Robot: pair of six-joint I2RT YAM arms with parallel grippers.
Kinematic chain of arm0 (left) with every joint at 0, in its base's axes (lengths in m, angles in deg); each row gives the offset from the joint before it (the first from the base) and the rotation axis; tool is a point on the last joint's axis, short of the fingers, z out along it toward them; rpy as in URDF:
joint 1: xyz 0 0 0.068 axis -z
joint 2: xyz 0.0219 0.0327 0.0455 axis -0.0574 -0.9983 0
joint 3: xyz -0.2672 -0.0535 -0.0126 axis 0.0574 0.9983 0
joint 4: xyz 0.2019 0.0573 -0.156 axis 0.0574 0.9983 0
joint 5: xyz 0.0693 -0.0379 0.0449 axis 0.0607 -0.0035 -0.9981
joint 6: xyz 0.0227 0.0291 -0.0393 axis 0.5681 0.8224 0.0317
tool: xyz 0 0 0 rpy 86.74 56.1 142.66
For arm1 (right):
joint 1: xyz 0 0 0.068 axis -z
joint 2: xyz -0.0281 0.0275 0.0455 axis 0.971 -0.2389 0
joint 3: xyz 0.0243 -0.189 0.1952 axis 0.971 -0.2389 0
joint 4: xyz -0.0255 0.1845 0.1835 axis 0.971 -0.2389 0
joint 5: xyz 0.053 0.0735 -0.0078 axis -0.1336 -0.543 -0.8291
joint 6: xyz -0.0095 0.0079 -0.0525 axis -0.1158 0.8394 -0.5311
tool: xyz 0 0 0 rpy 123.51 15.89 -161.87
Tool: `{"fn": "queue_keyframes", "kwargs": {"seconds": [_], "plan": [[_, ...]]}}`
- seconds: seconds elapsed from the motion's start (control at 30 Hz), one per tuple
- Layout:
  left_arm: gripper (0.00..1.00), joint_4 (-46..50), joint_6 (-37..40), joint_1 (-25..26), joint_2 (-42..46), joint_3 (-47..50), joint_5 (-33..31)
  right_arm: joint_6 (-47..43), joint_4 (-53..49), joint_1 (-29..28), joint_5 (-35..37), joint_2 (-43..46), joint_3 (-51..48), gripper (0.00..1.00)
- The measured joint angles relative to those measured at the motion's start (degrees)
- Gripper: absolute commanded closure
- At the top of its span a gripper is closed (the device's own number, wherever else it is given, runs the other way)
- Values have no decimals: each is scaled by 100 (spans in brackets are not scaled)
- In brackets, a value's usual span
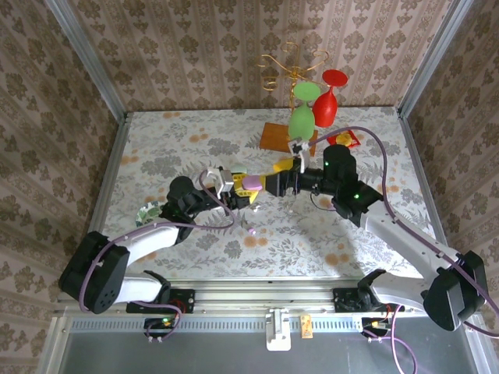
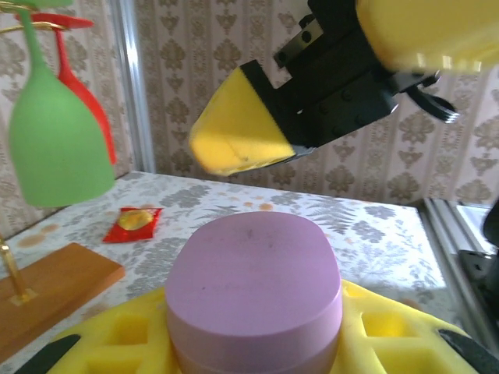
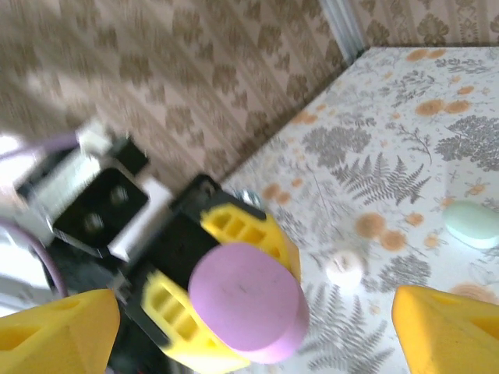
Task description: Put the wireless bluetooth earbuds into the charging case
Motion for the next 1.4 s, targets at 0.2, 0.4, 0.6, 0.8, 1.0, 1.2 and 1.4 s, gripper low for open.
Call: {"fn": "queue_keyframes", "kwargs": {"seconds": [0.2,0.4,0.6,0.8,1.0,1.2,1.4], "plan": [[71,109,-144,2,44,0,323,-1849,-1075,-155,-232,-122,341,8],[72,129,-264,44,61,-20,435,-2404,-1187,-160,-256,-343,452,9],[73,129,-378,109,61,-35,516,-2437,-1161,-157,-68,-452,452,14],[73,131,-483,98,61,-37,404,-2070,-1073,-48,13,-452,487,20],[74,127,-612,111,59,-37,476,-1882,-981,79,46,-459,686,22],[74,11,-717,116,59,-37,669,-1840,-986,136,166,-605,911,25],[74,-127,-782,116,55,-39,684,-1845,-1163,142,219,-664,1093,25]]}}
